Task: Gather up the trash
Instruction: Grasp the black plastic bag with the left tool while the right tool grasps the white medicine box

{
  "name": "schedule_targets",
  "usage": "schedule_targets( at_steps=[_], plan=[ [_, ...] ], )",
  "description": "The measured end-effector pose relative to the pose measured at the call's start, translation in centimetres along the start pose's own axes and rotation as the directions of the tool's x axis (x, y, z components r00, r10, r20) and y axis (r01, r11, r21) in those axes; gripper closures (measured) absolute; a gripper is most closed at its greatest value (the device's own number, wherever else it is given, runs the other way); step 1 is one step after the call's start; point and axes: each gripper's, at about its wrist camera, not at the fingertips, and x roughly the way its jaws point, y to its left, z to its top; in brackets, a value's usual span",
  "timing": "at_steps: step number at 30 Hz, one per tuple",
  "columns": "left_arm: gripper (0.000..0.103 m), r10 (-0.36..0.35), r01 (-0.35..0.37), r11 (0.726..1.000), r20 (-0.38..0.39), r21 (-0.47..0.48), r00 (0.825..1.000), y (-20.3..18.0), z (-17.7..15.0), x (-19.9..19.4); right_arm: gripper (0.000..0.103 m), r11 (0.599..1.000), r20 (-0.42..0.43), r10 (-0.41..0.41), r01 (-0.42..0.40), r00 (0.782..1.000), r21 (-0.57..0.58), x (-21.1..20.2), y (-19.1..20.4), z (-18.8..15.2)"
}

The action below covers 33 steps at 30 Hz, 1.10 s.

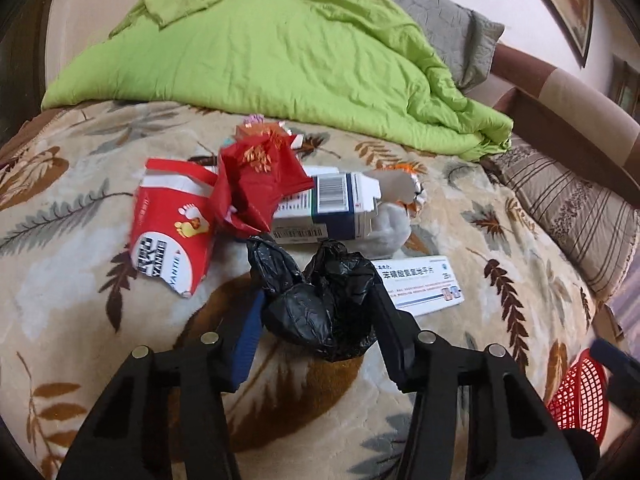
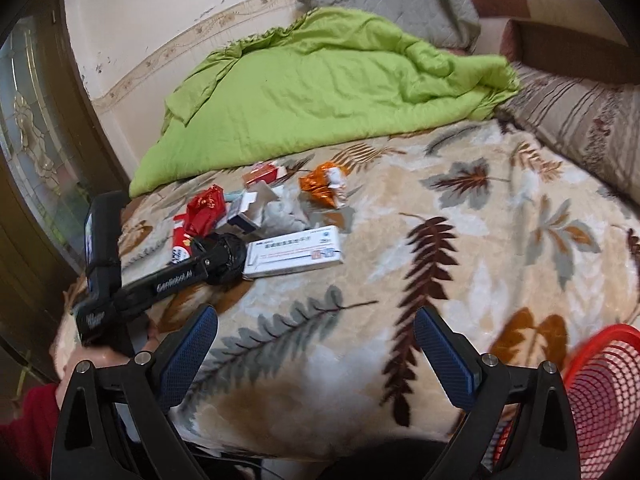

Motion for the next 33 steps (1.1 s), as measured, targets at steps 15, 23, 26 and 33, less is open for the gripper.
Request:
schedule_targets(
  at_steps=[15,23,26,33],
  plan=[
    [0.052,0.065,-0.070,0.997,0.133,0.028,0.989,2.0,0.0,-4.9,0.041,0.990,-0.277,0.134,-0.117,0.952,0.077,19.5,-1.8,9.1],
    [0.052,0.072,-0.071,0.997,0.140,-0.017,0.987,3.6,0.5,-5.2,0.035,0.954,-0.370,0.296,-0.254,0.881,0.159,18.4,-1.2,6.0],
    [0.052,0.067,-0.065,0.998,0.143,-0.021,0.987,3.5,0.5,-5.2,0.031,0.931,-0.431,0.363,-0.336,0.826,0.141,17.2,0.7,4.5],
    [0.052,0.084,-0.081,0.996,0.145,-0.022,0.986,3.8,0.2,-5.6,0.012,0.940,-0.385,0.219,-0.300,0.896,-0.164,16.2,5.7,3.7]
  ],
)
